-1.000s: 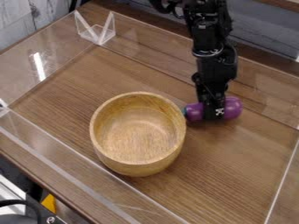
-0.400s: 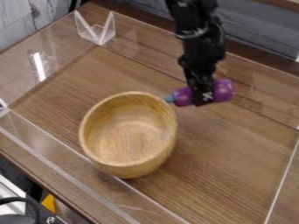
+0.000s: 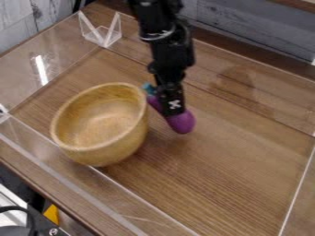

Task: Put the purple eggplant in the brown bowl

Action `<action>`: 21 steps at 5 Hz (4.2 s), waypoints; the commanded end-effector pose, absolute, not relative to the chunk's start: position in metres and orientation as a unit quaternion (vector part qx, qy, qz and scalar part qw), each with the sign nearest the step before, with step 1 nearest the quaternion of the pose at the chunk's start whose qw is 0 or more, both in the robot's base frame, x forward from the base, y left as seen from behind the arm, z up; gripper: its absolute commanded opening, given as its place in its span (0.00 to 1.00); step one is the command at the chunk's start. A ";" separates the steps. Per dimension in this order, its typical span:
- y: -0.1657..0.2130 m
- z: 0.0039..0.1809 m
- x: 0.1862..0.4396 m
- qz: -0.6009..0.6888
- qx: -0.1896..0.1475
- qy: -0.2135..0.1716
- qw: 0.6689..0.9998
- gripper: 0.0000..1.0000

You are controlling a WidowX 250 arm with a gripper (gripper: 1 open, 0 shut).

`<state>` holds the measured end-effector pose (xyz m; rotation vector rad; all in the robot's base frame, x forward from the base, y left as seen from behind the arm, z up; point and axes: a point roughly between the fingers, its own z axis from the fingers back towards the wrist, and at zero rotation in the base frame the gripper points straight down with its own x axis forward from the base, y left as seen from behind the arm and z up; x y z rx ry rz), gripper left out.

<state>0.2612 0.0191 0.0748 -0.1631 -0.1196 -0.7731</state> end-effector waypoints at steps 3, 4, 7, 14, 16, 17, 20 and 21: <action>0.020 0.086 0.240 -0.362 -0.070 -0.089 0.925 0.00; 0.015 0.085 0.236 -0.358 -0.073 -0.092 0.926 0.00; -0.003 0.079 0.221 -0.344 -0.083 -0.097 0.930 0.00; -0.020 0.067 0.205 -0.332 -0.097 -0.096 0.933 0.00; -0.014 0.070 0.206 -0.330 -0.092 -0.095 0.935 0.00; -0.011 0.070 0.206 -0.329 -0.090 -0.094 0.935 0.00; -0.005 0.068 0.209 -0.326 -0.084 -0.092 0.937 0.00; -0.003 0.067 0.209 -0.325 -0.082 -0.091 0.938 0.00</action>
